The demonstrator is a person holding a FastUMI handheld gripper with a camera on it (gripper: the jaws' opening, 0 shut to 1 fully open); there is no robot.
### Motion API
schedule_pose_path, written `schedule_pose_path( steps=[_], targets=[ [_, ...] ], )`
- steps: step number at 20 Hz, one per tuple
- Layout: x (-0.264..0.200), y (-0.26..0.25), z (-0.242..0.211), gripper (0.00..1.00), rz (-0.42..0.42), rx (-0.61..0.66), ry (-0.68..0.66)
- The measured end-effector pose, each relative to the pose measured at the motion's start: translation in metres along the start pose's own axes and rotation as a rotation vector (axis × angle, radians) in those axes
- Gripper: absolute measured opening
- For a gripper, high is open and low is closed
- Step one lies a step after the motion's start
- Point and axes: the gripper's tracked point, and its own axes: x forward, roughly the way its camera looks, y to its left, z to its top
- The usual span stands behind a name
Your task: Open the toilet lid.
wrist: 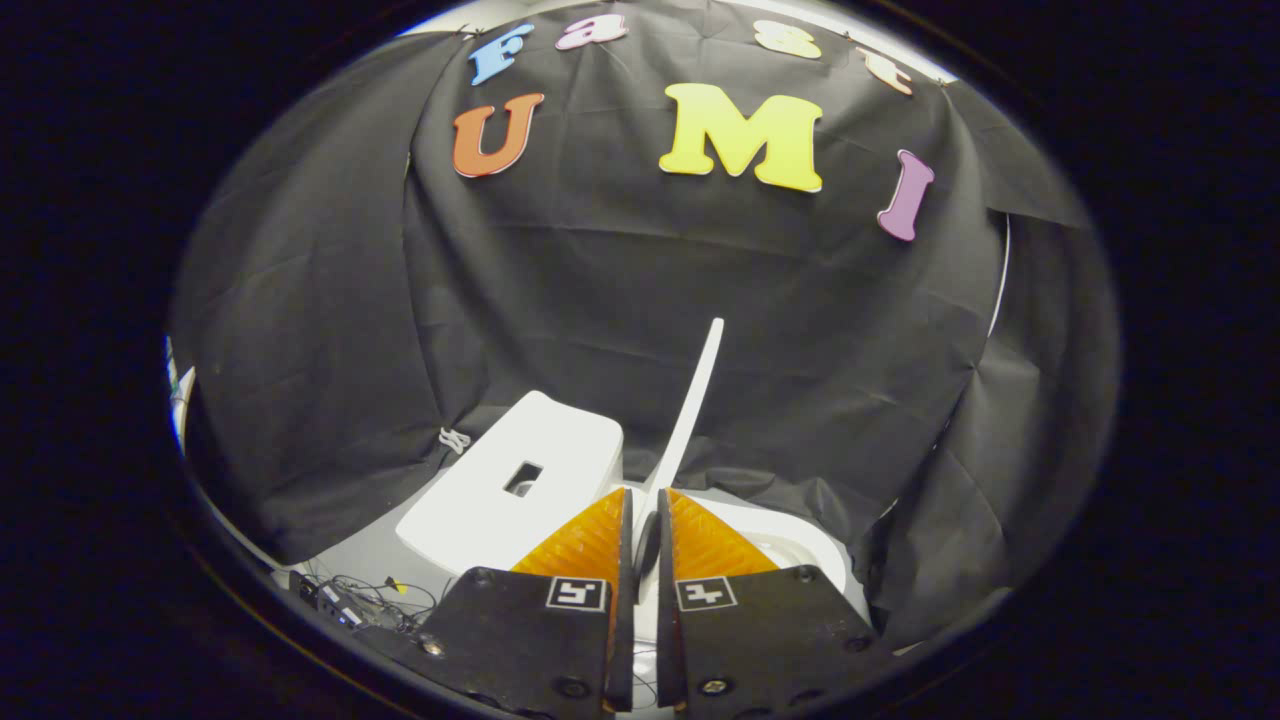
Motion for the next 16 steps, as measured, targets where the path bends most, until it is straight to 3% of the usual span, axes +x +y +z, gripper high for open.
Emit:
schedule_pose_path(
  steps=[16],
  targets=[
    [0.013,0.084,0.006,0.12,0.033,-0.100,-0.060]
  ],
)
